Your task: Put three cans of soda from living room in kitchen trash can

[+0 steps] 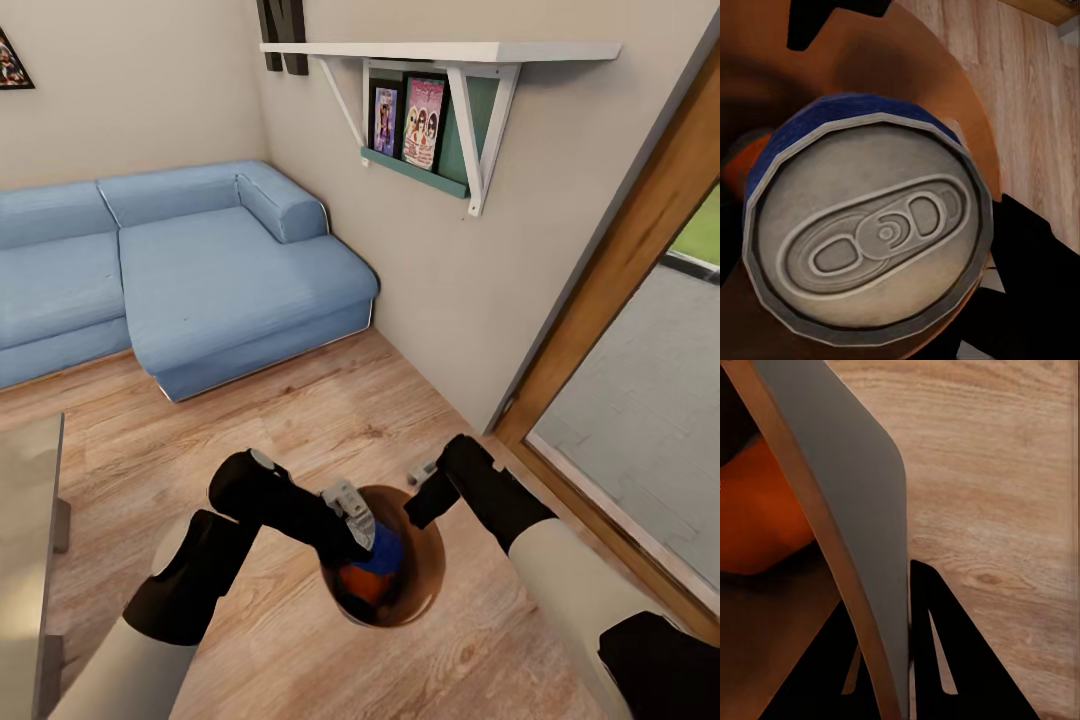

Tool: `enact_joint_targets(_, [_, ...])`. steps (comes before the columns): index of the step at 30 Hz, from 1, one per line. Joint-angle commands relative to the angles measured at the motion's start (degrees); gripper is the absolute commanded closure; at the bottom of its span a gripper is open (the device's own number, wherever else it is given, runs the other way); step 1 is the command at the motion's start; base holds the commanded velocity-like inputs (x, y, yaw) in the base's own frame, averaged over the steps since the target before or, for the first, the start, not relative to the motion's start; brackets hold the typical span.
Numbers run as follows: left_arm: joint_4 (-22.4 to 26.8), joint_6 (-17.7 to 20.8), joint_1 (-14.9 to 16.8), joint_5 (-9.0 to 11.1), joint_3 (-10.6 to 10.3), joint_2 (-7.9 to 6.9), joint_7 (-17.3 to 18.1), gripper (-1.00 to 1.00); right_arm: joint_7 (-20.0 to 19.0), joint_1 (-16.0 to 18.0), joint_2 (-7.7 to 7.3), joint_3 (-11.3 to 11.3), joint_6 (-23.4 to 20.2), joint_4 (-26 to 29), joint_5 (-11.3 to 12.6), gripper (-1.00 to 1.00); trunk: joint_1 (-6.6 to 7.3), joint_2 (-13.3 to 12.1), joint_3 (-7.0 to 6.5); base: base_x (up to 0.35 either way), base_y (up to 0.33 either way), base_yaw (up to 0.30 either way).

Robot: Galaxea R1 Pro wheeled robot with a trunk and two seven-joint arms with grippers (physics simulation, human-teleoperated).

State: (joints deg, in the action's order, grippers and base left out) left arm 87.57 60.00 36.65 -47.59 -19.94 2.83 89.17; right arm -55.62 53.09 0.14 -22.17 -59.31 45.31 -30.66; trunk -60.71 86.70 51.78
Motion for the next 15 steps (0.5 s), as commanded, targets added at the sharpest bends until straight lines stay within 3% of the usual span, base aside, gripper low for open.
enact_joint_targets(1, [-0.1,0.0,0.0,-0.1,-0.4,0.07,0.0,1.0,-0.3,0.1,0.0,0.0,-0.7,0.0,1.3,1.0,0.0,0.0,0.0,0.0,0.0,0.0])
enact_joint_targets(9, [-0.5,0.0,0.0,-0.5,-2.8,1.19,-0.2,1.0,-0.3,1.6,0.04,0.1,-0.7,0.0,1.4,1.0,0.0,0.0,0.0,0.0,0.0,0.0])
enact_joint_targets(15, [-2.6,0.0,-0.1,-0.4,-3.7,1.29,-4.4,1.0,-0.3,1.8,0.11,0.1,-0.7,0.0,1.5,1.0,0.0,0.0,0.0,0.0,0.0,0.0])
